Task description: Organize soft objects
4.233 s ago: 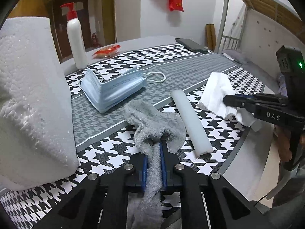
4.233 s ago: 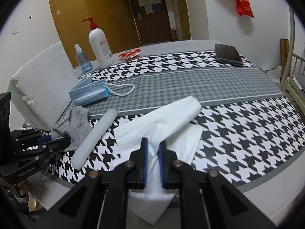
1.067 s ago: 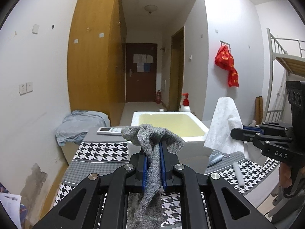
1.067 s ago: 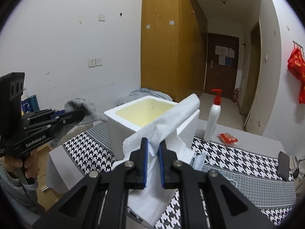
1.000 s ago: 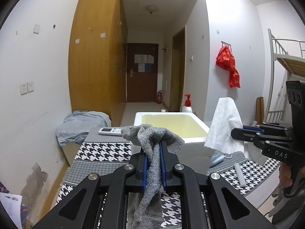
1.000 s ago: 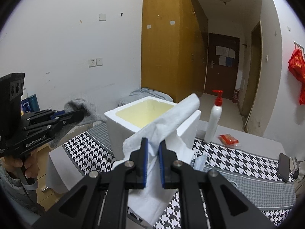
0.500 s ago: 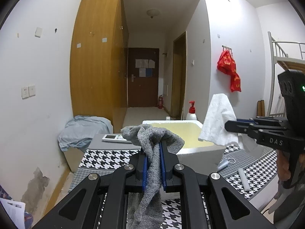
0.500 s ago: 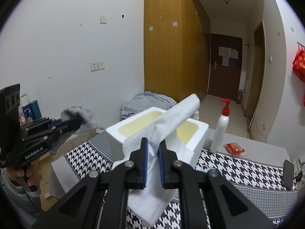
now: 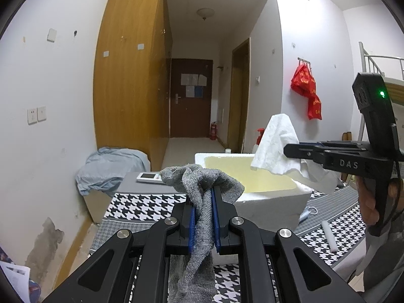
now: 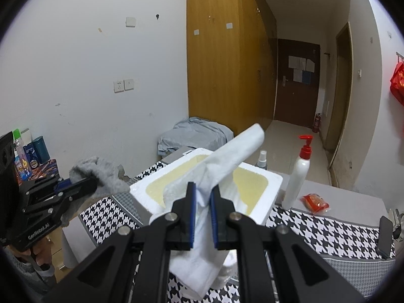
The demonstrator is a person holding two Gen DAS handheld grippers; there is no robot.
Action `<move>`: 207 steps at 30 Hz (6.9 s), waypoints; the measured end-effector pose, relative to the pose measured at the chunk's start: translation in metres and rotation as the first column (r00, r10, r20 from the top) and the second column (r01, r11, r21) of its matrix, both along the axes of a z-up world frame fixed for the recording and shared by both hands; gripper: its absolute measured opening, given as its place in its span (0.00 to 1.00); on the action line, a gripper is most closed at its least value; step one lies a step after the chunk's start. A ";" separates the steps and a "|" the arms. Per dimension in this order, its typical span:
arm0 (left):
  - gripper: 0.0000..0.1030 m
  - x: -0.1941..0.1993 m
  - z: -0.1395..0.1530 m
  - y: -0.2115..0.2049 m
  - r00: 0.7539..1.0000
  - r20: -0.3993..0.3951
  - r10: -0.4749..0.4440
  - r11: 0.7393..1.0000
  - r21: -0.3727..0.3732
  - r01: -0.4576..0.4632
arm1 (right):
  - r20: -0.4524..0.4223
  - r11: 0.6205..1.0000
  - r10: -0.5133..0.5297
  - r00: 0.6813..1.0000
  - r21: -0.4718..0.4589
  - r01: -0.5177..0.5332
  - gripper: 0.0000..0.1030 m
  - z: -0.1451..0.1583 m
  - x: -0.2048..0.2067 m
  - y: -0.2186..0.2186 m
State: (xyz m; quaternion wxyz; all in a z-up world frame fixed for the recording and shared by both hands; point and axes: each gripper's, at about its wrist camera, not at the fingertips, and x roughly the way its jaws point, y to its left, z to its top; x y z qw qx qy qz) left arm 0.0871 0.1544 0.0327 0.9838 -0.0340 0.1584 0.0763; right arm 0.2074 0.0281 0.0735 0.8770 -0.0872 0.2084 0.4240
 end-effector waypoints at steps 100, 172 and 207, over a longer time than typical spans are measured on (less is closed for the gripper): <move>0.12 0.093 0.025 -0.045 0.989 -0.053 -0.137 0.989 0.045 0.139 | 0.034 0.989 -0.144 0.989 0.041 0.143 1.00 -0.030 -0.014 -0.092; 0.99 0.053 0.007 -0.157 0.972 -0.011 -0.233 0.970 0.073 0.233 | -0.020 0.925 -0.366 0.931 0.102 0.366 1.00 -0.052 -0.050 -0.205; 0.99 0.094 -0.066 -0.197 0.908 -0.152 -0.390 0.921 -0.040 0.389 | -0.065 0.889 -0.453 0.889 0.044 0.456 1.00 -0.088 -0.056 -0.227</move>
